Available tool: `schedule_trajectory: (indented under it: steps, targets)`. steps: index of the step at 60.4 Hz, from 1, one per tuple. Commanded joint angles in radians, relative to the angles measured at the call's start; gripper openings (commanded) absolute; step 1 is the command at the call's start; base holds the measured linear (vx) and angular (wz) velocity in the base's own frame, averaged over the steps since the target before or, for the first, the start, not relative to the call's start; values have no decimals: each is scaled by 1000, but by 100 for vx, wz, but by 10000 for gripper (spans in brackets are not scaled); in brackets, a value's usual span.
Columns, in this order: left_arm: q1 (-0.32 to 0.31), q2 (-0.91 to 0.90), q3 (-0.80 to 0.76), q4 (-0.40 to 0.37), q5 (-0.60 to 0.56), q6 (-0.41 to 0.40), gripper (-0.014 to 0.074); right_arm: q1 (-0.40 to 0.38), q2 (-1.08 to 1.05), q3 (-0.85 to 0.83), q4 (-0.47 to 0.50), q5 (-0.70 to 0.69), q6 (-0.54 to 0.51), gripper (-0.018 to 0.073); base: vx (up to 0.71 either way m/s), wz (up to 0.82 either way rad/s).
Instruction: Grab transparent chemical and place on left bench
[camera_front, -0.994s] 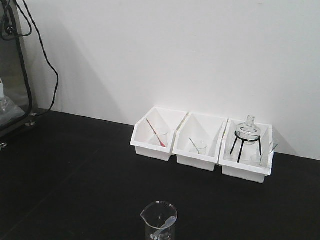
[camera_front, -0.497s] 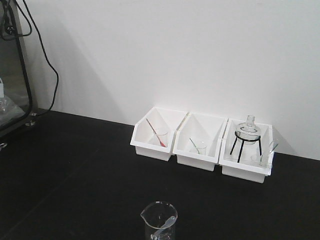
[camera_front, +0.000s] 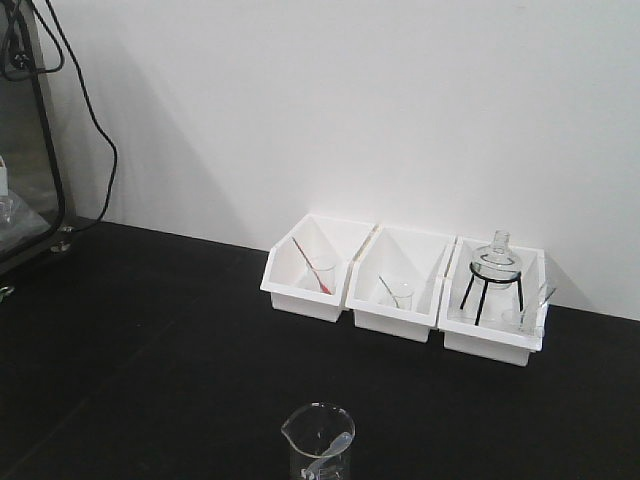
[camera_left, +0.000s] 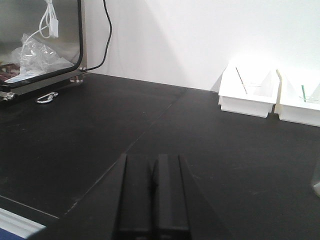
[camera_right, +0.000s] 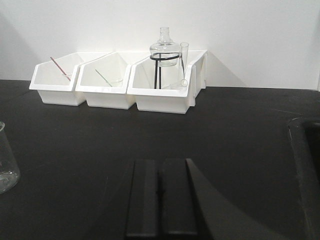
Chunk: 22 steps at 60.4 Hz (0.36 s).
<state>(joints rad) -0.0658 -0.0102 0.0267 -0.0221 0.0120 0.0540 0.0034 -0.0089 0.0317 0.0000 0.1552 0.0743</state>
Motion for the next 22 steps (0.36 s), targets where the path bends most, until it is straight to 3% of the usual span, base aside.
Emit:
schedule_trajectory:
  steps: [1, 22]
  targets:
    - [-2, -19, 16, -1, -78, -8, -3, -5, -9, 6, 0, -77, -9, -7, 0, 0]
    - [-2, -19, 16, -1, -78, -8, -3, -5, -9, 6, 0, -76, -9, -7, 0, 0]
